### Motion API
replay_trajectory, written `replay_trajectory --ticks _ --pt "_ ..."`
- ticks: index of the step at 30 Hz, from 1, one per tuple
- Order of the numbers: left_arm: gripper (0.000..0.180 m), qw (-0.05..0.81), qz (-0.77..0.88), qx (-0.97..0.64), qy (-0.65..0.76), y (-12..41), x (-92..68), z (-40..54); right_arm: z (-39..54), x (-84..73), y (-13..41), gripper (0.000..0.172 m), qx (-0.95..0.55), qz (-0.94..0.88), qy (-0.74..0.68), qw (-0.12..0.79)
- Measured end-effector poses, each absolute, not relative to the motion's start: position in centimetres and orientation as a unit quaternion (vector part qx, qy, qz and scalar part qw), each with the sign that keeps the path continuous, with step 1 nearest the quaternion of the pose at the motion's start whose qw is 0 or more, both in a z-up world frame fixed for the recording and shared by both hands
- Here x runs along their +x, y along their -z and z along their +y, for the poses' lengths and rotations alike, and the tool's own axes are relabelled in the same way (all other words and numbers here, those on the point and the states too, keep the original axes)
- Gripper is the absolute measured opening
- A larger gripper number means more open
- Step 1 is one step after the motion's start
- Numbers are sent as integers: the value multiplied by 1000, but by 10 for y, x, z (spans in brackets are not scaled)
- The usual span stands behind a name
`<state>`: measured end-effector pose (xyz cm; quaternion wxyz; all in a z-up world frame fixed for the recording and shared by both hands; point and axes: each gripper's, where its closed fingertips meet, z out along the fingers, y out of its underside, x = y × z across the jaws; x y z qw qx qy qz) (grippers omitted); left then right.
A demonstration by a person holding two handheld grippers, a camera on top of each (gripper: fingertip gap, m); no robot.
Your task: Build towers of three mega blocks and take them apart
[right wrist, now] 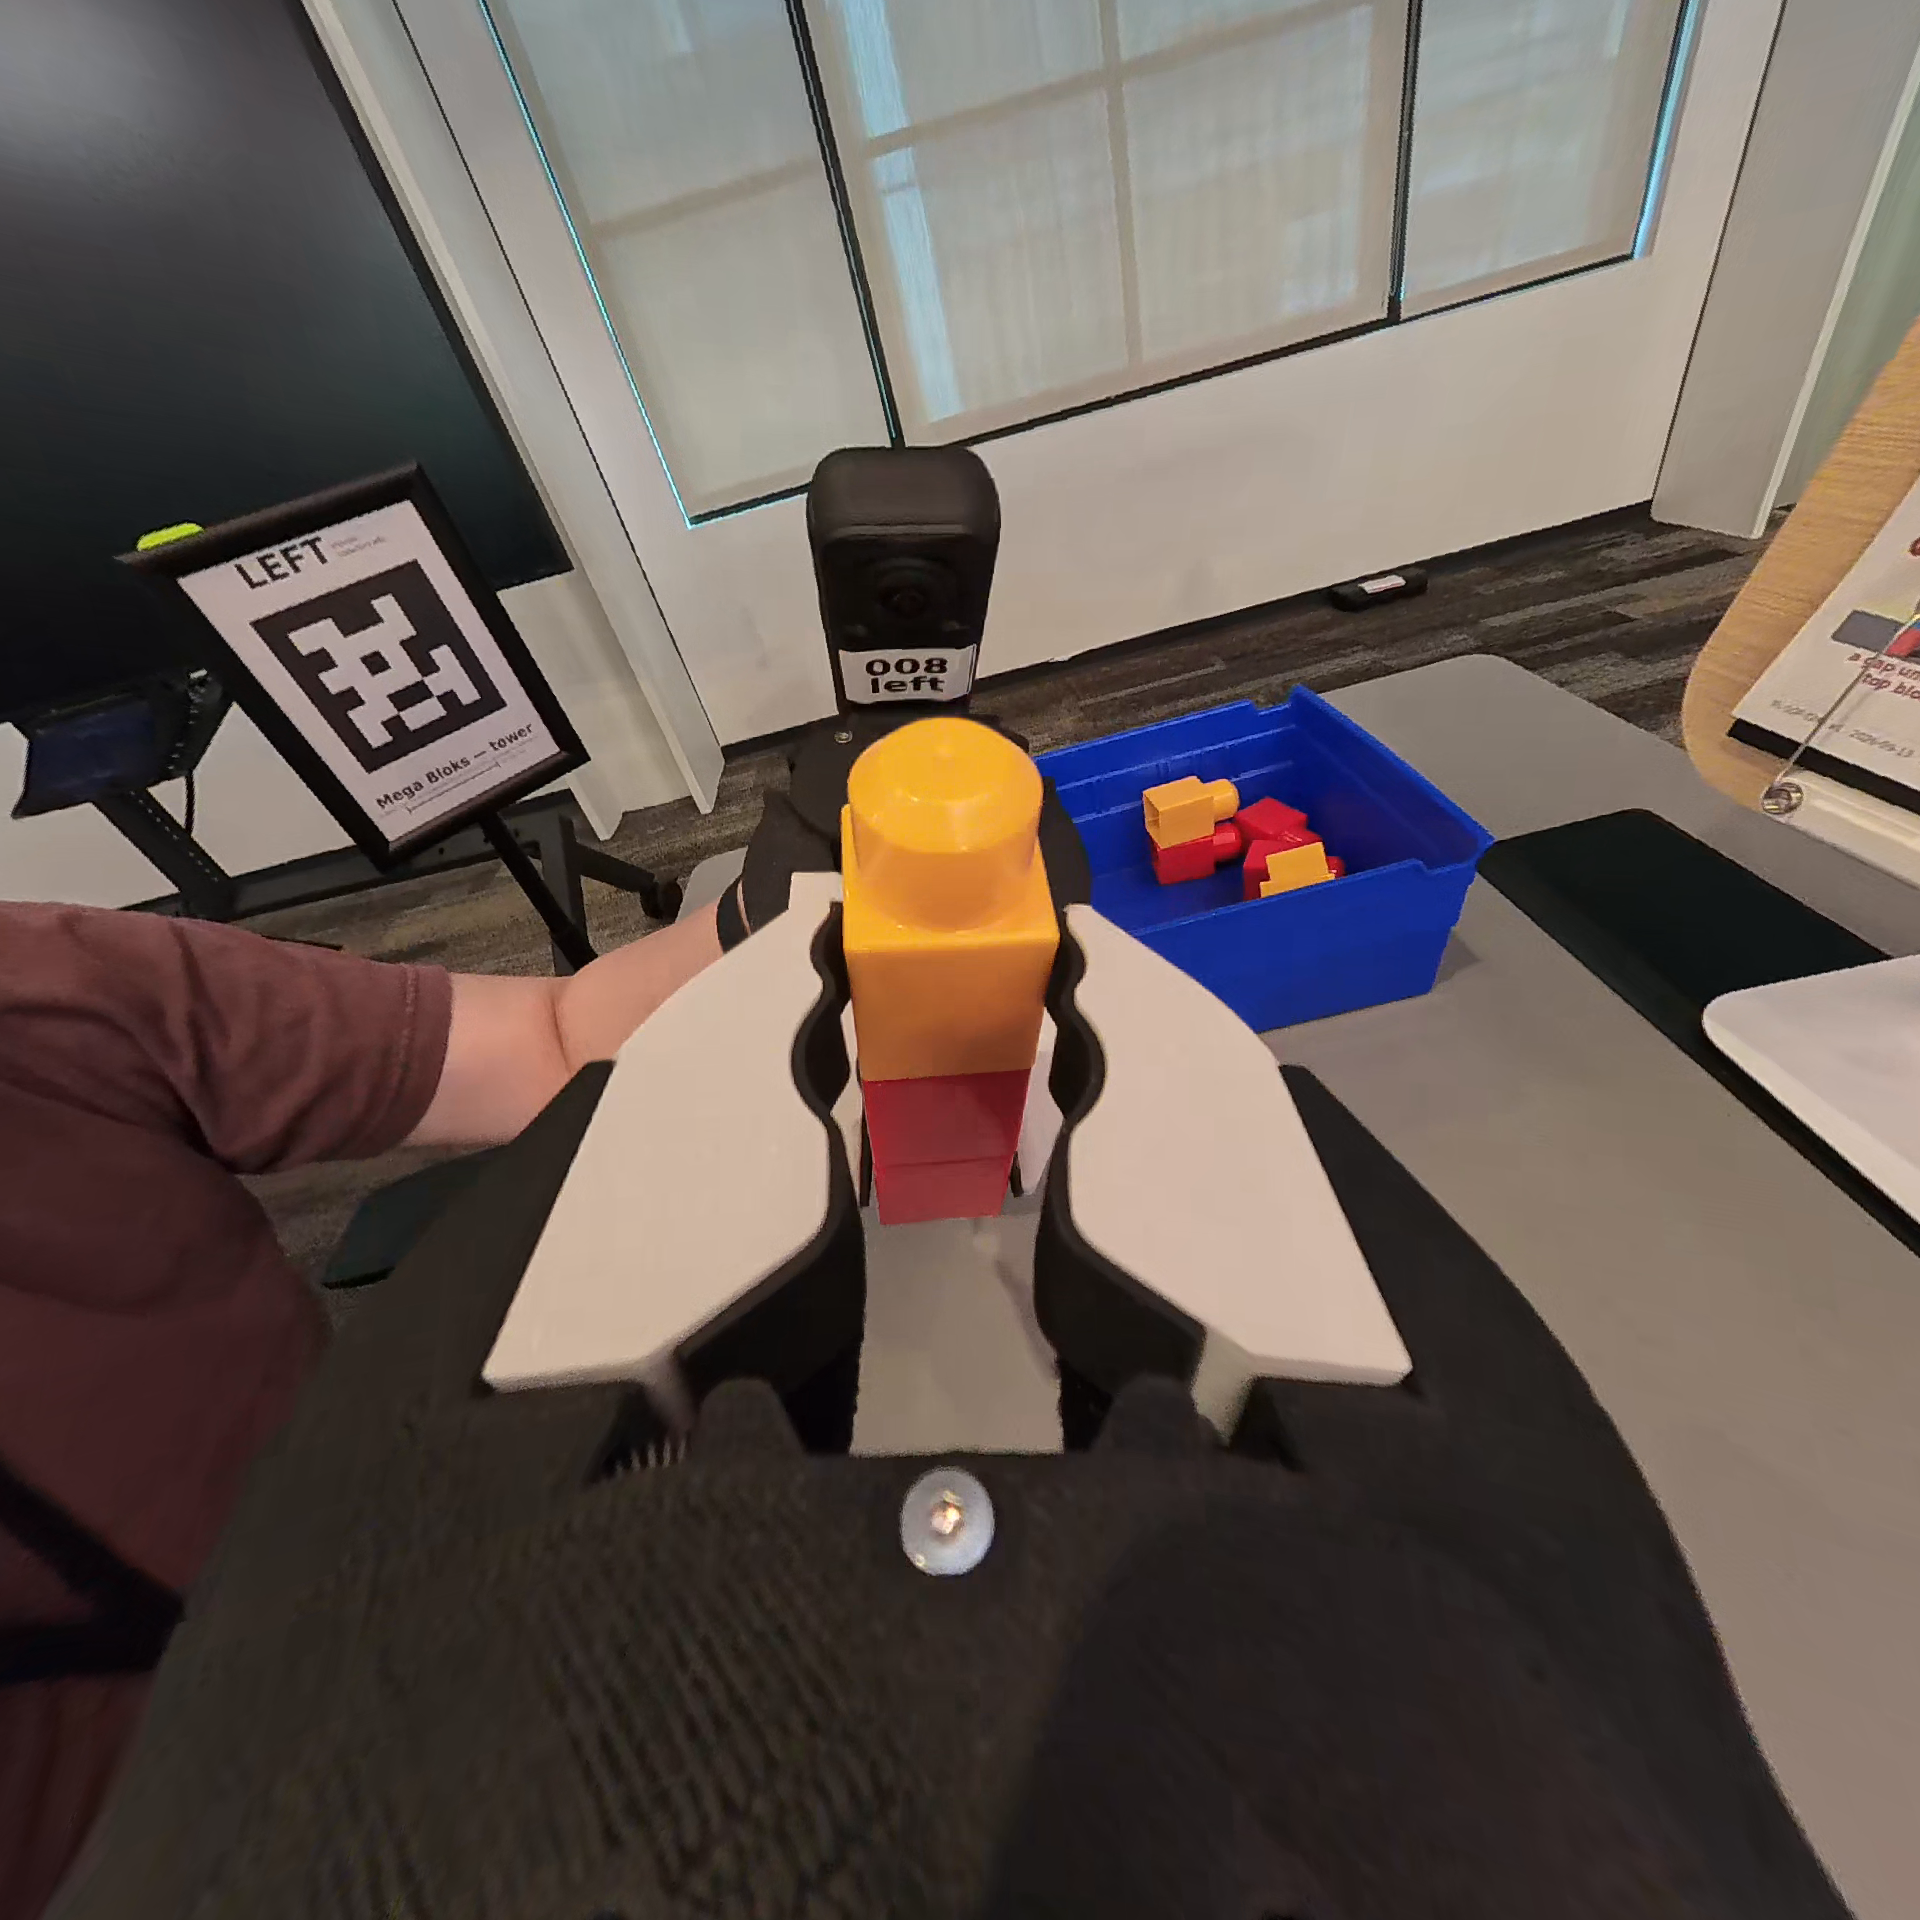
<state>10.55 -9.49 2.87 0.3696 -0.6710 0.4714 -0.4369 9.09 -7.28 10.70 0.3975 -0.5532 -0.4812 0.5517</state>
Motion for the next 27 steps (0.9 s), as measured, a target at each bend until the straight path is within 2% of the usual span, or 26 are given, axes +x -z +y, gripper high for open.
replay_trajectory --ticks 8,18,27 --pt "35 337 445 -677 479 -30 103 -96 -64 86 -105 37 -578 -438 -568 389" --pt "35 267 386 -697 542 -18 102 -91 -44 85 -84 37 -624 -367 -609 324" --pt "35 318 420 -690 496 -23 99 -91 -55 83 -97 37 -574 -414 -603 367"
